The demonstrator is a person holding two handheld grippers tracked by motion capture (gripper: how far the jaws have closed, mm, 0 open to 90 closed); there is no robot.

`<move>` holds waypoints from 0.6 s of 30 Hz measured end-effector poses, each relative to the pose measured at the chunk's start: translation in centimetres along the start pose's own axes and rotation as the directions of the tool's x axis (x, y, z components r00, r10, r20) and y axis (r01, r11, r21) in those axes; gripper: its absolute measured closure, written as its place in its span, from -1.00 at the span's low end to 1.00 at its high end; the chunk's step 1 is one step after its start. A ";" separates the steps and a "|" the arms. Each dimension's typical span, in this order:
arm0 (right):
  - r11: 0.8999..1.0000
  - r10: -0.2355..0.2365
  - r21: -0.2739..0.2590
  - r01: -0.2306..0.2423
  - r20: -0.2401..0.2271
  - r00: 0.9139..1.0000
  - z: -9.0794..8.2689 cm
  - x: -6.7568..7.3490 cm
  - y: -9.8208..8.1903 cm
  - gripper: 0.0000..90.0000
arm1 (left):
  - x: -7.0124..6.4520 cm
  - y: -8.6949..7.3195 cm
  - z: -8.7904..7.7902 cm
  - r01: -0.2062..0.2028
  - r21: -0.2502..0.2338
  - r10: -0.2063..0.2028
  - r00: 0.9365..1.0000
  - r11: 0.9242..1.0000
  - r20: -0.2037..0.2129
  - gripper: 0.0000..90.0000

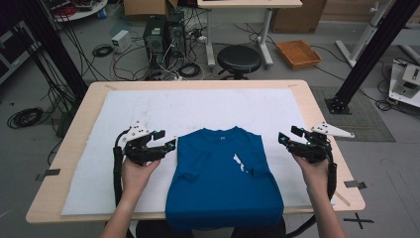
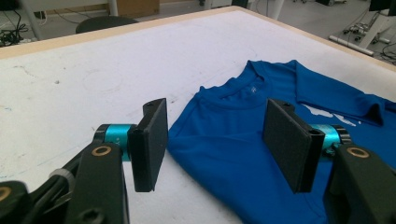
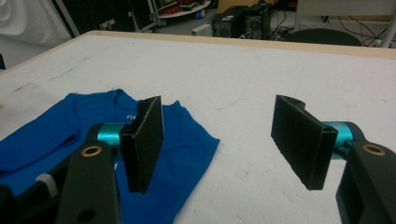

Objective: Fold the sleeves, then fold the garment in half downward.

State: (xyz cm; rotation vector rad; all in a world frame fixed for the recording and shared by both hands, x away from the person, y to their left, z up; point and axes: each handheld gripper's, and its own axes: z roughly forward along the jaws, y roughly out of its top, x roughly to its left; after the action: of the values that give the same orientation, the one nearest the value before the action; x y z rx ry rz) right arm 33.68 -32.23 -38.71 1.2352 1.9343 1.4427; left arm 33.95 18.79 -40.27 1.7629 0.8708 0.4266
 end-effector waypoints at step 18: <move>1.000 0.015 0.014 -0.015 -0.014 1.000 0.9 0.4 0.2 -0.27 | -0.1 0.0 0.4 -0.001 0.000 0.001 1.000 1.000 0.024 -0.10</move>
State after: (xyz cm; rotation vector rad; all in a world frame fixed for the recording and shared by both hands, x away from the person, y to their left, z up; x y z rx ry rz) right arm 34.24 -31.39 -38.84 1.2513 1.9515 1.4509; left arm 34.13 18.45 -40.37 1.7652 0.8524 0.4053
